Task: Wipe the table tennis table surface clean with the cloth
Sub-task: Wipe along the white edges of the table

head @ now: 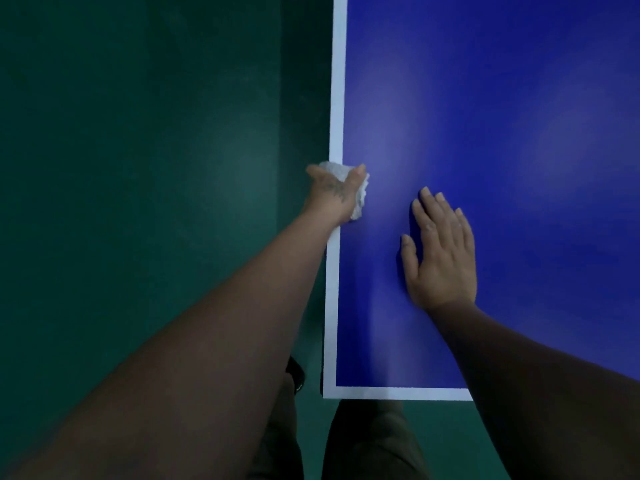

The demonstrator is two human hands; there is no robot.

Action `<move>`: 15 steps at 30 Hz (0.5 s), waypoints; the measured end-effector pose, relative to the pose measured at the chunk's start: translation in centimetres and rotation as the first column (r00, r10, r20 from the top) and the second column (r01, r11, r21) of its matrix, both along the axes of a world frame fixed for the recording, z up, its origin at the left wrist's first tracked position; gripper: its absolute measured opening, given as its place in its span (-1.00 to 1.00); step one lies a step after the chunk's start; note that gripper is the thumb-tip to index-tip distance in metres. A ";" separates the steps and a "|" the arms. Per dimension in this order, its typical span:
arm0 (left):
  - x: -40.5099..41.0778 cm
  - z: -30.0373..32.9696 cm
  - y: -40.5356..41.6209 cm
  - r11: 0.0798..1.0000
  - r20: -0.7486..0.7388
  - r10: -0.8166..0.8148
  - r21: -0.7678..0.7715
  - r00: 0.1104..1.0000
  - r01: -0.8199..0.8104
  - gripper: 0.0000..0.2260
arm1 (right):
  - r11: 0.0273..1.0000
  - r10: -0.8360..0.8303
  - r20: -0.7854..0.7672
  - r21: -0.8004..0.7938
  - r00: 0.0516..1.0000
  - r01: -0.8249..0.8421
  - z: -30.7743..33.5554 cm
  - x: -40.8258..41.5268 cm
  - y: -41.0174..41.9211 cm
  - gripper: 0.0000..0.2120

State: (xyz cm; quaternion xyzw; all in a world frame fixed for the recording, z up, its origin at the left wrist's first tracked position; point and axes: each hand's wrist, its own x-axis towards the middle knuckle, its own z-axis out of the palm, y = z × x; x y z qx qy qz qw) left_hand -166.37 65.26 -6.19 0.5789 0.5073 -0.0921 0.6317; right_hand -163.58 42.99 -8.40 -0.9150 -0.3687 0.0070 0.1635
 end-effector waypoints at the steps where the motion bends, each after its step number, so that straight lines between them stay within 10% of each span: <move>1: 0.4 0.1 0.3 1.000 0.009 -0.003 0.027 1.000 0.003 -0.44 | 1.000 0.001 0.002 0.003 1.000 -0.001 0.0 0.0 0.0 -0.49; 7: -3.6 -0.1 -2.1 0.996 0.067 0.070 -0.055 0.995 -0.066 -0.02 | 1.000 -0.013 -0.022 -0.002 1.000 0.013 0.2 -0.1 0.0 -0.49; 15: -8.6 -0.4 -4.6 0.979 0.027 -0.204 -0.008 0.979 0.205 -0.27 | 1.000 -0.005 -0.029 0.004 1.000 0.005 0.2 0.1 -0.1 -0.49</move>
